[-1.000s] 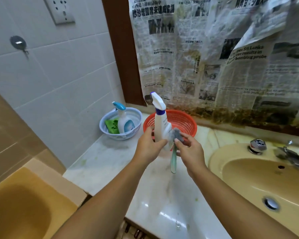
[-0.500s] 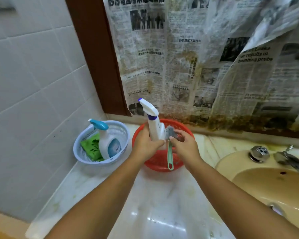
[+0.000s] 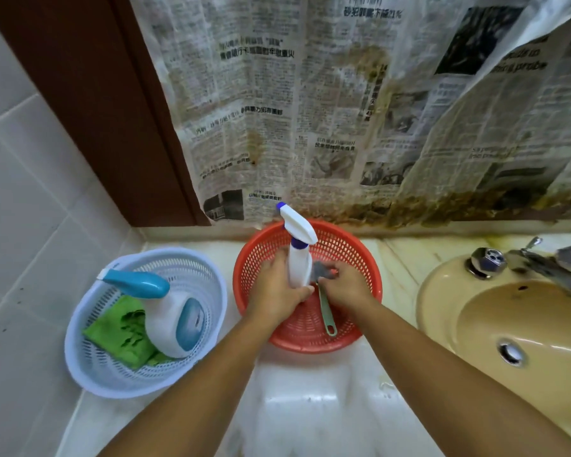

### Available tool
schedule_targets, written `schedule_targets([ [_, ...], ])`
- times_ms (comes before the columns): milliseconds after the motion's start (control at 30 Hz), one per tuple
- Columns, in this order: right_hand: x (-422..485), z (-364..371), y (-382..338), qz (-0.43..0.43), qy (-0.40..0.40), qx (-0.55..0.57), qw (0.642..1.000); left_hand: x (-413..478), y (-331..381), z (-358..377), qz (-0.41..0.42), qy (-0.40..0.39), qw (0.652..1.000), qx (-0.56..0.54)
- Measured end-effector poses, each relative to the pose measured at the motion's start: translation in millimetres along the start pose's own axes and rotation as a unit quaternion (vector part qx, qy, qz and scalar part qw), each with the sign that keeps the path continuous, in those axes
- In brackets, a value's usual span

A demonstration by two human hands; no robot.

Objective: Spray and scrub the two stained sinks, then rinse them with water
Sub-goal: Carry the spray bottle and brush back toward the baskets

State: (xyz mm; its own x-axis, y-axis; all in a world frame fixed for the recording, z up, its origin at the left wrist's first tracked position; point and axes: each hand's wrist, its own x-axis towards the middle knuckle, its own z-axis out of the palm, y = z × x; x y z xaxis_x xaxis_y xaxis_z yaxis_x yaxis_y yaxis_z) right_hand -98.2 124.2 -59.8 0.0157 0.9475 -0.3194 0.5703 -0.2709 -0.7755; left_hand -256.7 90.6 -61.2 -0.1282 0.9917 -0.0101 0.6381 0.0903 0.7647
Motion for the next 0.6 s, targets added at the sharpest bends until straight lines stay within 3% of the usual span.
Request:
schedule_targets([
  [133, -3.5, -1.6, -5.2, -0.003, -0.025, -0.048, 0.999, -1.0, -6.9, -2.0, 0.011, -0.017, 0.999, 0.046],
  [267, -6.4, -7.4, -6.7, -0.050, -0.023, -0.149, 0.987, -23.5, -9.1, -11.6, 0.054, 0.081, 0.976, 0.193],
  [433, -23.4, -18.7, 4.0, -0.148, -0.003, -0.259, 0.954, -43.2, -14.7, -5.3, 0.042, 0.063, 0.986, 0.146],
  [600, -34.2, -27.8, 32.1, -0.169, 0.010, -0.333, 0.928, -41.8, -6.0, 9.4, 0.060, 0.050, 0.991, 0.107],
])
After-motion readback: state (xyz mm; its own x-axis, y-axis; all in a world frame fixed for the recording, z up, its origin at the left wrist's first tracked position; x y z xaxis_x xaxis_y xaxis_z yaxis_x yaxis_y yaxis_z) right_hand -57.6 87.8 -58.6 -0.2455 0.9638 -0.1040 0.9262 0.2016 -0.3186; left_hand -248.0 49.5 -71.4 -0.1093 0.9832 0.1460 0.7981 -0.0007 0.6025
